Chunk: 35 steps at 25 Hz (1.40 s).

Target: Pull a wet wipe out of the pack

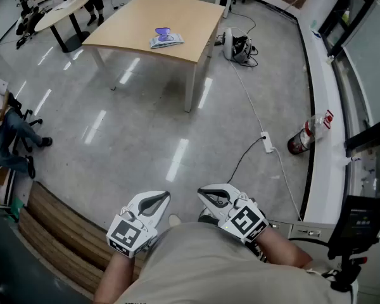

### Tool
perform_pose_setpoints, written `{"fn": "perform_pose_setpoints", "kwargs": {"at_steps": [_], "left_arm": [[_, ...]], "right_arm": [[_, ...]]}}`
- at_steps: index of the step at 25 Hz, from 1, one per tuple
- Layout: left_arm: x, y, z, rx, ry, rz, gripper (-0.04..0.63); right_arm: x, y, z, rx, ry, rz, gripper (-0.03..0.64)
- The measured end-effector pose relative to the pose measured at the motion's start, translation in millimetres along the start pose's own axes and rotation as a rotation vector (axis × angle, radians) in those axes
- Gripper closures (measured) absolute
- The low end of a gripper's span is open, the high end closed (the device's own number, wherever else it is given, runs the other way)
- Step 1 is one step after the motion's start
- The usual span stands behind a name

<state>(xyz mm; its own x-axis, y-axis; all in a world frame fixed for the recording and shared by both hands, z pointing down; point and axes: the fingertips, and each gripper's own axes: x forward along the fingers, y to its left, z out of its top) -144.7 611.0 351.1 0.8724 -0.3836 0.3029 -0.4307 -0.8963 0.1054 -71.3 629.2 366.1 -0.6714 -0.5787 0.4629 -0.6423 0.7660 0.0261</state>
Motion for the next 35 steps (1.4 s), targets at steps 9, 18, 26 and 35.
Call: {"fn": "perform_pose_setpoints", "kwargs": {"at_steps": [9, 18, 26, 35], "left_arm": [[10.8, 1.0, 2.5, 0.008, 0.000, -0.025, 0.589], [6.2, -8.9, -4.4, -0.003, 0.009, -0.026, 0.589], [-37.0, -21.8, -32.7, -0.004, -0.015, -0.031, 0.589], [-56.1, -9.2, -40.4, -0.031, -0.011, 0.005, 0.589]], "right_arm": [[-0.2, -5.2, -4.1, 0.012, 0.009, -0.006, 0.614], [-6.8, 0.5, -13.8, 0.052, 0.004, -0.016, 0.614], [-2.0, 55.3, -21.5, 0.062, 0.019, -0.021, 0.614], [7.0, 63.4, -11.9, 0.078, 0.018, -0.017, 0.614]]}}
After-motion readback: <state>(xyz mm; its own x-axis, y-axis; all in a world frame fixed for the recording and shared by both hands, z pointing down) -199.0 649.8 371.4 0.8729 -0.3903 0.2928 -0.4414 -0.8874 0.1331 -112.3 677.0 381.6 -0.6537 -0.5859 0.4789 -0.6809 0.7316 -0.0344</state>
